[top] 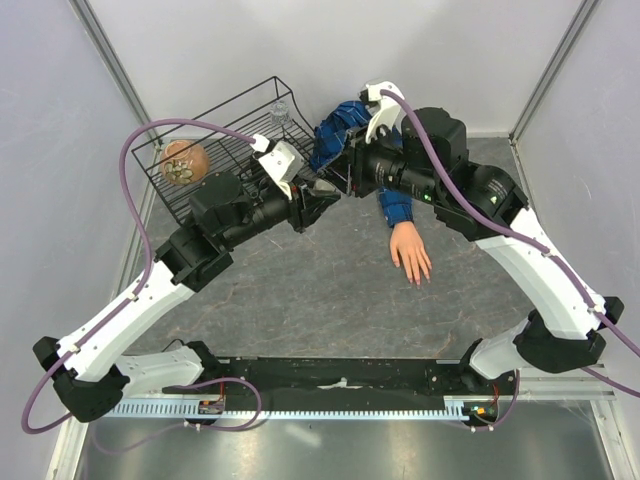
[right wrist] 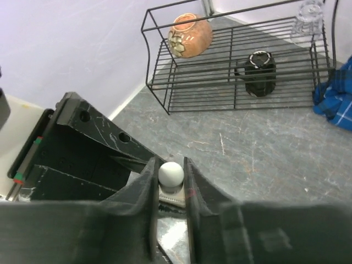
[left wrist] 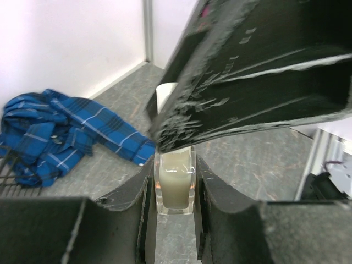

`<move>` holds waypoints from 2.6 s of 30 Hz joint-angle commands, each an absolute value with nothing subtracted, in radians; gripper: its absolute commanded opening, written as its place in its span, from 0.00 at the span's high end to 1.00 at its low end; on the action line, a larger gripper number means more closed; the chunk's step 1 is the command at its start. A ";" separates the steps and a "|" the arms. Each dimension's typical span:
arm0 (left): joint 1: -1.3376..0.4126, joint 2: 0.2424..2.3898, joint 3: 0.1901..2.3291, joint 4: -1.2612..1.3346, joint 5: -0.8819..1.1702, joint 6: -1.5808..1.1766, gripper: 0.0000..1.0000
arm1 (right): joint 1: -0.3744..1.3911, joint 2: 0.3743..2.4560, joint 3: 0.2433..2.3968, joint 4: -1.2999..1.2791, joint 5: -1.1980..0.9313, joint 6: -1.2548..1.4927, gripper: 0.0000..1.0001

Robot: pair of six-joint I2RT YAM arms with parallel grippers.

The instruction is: Paint the nails

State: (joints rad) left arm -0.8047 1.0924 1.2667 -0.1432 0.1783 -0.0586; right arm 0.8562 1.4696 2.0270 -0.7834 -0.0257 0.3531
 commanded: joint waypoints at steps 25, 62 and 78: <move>-0.502 1.077 1.258 0.169 1.079 -0.414 0.98 | 0.739 1.295 1.830 -0.439 -0.801 0.365 1.00; -0.704 1.138 1.302 -0.005 0.355 -0.114 0.98 | 0.821 1.442 2.135 -0.779 -0.072 0.445 0.02; -0.833 1.183 1.335 0.087 0.063 -0.015 0.98 | 0.836 1.485 2.194 -0.853 0.118 0.425 0.44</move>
